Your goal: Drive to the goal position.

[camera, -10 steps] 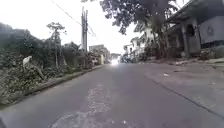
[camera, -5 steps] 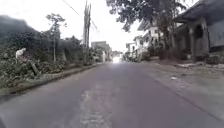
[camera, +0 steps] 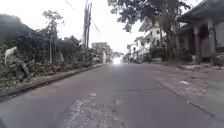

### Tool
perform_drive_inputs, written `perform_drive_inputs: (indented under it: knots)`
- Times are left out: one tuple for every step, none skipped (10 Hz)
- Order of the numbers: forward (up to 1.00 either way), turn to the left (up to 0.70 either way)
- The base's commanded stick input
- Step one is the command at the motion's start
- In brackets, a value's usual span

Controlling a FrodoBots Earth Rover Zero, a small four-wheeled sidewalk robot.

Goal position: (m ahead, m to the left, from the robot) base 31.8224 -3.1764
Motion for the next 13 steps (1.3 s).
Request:
perform_drive_inputs:
  knots:
    - [1.0, 0.43]
    - [1.0, 0.26]
    - [1.0, 0.03]
    - [1.0, 0.03]
    - [1.0, 0.03]
    - [1.0, 0.03]
    - [1.0, 0.03]
    - [1.0, 0.03]
    - [1.0, 0.03]
    - [1.0, 0.03]
    - [1.0, 0.03]
    - [1.0, 0.03]
    - [1.0, 0.03]
